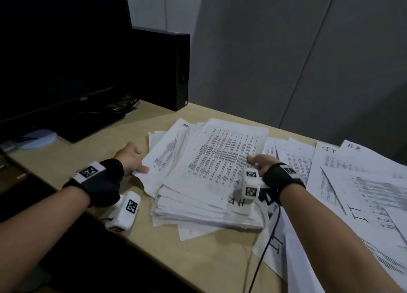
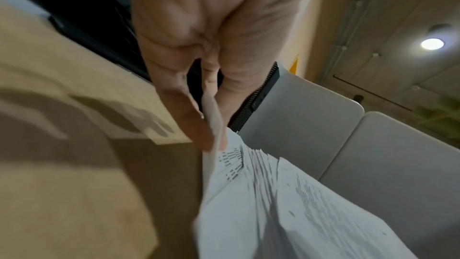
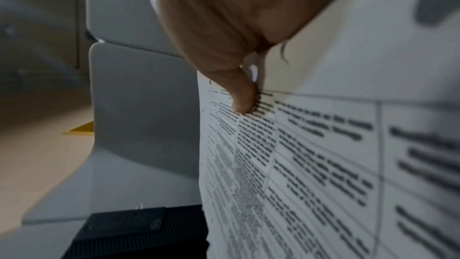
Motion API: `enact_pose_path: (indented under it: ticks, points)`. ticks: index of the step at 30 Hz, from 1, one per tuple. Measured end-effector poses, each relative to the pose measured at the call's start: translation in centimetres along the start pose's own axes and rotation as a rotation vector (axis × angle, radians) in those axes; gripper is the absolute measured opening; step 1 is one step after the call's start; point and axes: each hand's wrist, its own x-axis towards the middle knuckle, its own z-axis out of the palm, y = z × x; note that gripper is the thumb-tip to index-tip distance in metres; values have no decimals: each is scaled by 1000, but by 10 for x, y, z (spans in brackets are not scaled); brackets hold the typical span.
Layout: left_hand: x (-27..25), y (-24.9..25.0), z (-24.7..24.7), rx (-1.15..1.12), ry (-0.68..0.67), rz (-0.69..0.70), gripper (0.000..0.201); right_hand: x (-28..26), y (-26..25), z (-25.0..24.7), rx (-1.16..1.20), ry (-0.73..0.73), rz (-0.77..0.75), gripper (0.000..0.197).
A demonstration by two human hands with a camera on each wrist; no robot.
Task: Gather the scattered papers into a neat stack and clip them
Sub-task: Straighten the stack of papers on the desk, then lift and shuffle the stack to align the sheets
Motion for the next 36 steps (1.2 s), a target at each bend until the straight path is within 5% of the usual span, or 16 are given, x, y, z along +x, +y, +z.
enact_pose_path:
  ticks: [10, 13, 17, 20, 23, 27, 30, 34, 36]
  points:
    - [-50, -21, -3, -253, -708, -164, 29, -5, 1, -10, -35, 42, 4, 45]
    - [-44, -13, -3, -341, -589, -235, 31, -16, 0, -9, -149, 1, 10, 5]
    - [-34, -4, 10, -308, -379, -294, 21, -25, -3, -2, -264, -61, 46, 14]
    - [-36, -1, 12, -287, -371, -283, 13, -23, 2, 0, -363, -122, 63, 42]
    - [-36, -6, 8, -318, -398, -258, 8, -41, 1, 12, -469, -197, 65, 19]
    - [-41, -10, 5, -366, -393, -244, 4, -47, -13, 15, -498, -182, -47, 33]
    - [-48, -11, 4, -422, -411, -224, 18, -15, -22, 0, -332, -280, -252, 93]
    - [-59, -7, 2, -521, -585, -144, 6, -68, -47, 4, -210, -424, -357, 46]
    - [-58, -4, 0, -699, -658, -54, 22, -73, -52, 3, -207, -411, -444, 30]
